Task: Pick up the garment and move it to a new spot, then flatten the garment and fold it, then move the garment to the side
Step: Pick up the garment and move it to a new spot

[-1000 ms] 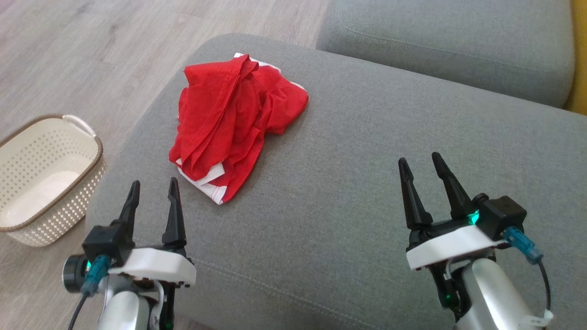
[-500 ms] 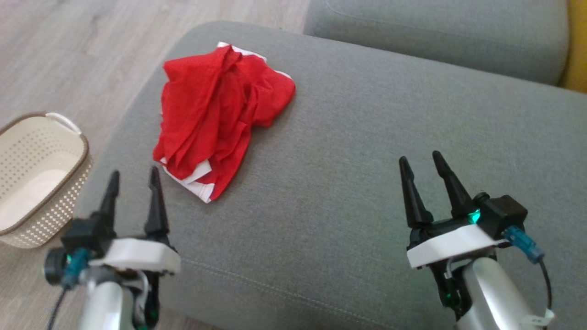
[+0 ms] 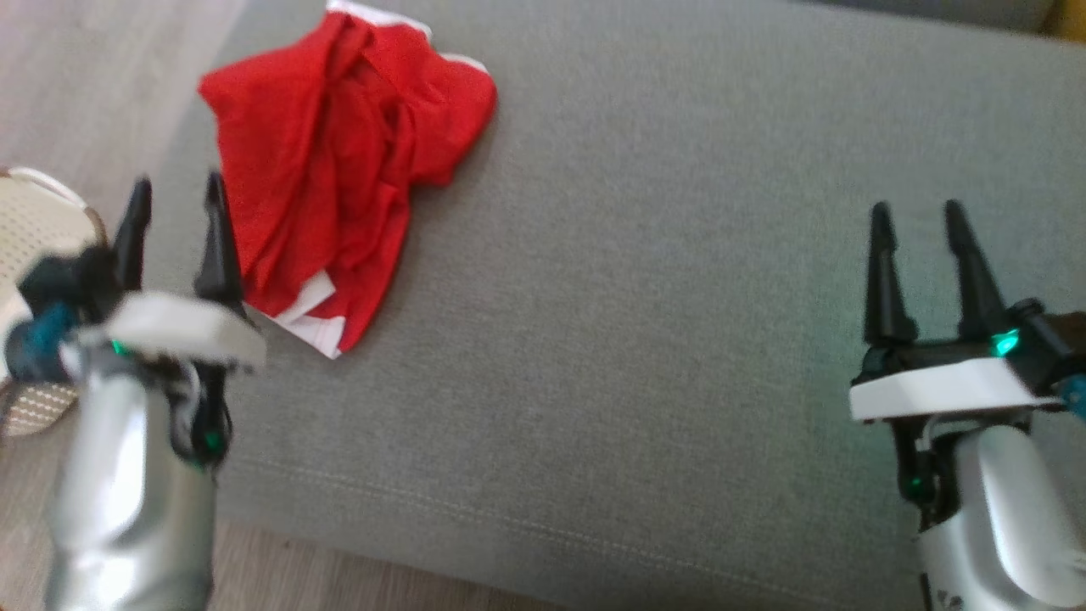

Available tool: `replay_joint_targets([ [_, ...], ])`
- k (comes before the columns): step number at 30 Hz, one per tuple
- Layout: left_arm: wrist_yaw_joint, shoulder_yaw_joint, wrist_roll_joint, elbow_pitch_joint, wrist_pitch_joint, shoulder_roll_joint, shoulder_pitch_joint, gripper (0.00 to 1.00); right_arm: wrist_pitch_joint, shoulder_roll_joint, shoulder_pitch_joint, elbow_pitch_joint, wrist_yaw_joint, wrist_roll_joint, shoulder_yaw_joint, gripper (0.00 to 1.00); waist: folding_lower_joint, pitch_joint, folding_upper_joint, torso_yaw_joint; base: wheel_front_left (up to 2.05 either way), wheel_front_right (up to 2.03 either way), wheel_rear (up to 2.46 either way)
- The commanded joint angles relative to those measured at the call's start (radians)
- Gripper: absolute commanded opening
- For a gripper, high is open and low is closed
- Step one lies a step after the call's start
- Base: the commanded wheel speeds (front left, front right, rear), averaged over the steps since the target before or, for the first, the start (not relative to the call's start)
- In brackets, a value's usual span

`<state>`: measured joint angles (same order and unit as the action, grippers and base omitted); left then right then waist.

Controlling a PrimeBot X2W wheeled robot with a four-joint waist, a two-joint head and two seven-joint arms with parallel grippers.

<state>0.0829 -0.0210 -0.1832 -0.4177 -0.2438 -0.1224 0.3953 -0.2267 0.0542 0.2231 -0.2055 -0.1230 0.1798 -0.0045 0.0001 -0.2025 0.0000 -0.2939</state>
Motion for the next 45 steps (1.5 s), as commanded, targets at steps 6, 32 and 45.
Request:
replay_joint_targets([
  [6,0.027,-0.010,-0.023,-0.103,0.055,-0.086,0.197,1.00,0.042,-0.001,0.042,0.111,-0.008,-0.044,-0.008,1.00,-0.0001,-0.102,0.0000,0.042,0.00,0.00,0.00],
  [32,0.036,0.007,-0.084,-0.344,-0.014,-0.128,0.435,0.00,0.011,-0.004,0.042,0.069,-0.008,-0.009,0.037,1.00,-0.0001,-0.042,0.0000,0.124,0.00,0.00,0.00],
  [45,0.019,0.040,-0.136,0.024,0.065,-0.051,0.367,0.00,-0.028,-0.004,0.031,-0.022,-0.008,0.023,0.081,1.00,-0.0001,0.106,0.0000,0.207,0.00,0.00,0.00],
])
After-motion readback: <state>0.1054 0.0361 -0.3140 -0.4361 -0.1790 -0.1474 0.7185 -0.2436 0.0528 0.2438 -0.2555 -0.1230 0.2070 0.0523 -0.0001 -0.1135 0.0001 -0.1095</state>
